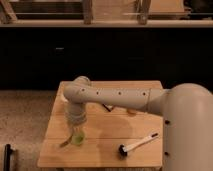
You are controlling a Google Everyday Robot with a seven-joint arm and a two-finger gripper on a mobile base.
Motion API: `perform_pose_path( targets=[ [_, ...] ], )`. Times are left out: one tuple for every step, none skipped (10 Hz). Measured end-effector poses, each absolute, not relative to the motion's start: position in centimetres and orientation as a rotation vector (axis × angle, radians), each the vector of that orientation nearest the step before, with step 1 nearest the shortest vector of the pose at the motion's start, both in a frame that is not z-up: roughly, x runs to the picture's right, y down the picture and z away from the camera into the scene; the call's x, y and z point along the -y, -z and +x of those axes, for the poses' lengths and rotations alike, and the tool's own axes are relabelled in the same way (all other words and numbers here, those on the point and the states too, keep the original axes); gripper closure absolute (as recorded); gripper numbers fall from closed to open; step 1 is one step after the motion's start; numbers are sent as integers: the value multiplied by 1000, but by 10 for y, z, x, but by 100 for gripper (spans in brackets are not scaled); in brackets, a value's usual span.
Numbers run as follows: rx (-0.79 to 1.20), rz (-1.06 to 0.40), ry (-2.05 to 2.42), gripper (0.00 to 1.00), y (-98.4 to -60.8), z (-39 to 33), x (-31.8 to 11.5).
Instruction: Place fork in plastic cup
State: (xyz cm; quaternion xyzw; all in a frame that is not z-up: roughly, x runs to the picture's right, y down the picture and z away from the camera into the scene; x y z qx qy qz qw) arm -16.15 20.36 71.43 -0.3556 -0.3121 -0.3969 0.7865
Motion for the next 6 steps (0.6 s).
perform_pose_path(
  targets=[
    [673, -769, 865, 100, -716, -162, -204],
    [672, -774, 873, 100, -717, -163, -206],
    [670, -781, 883, 100, -719, -165, -207],
    [670, -785, 889, 100, -720, -166, -209],
    [669, -790, 891, 100, -721, -165, -210],
    [670, -793, 891, 100, -722, -164, -212]
  ],
)
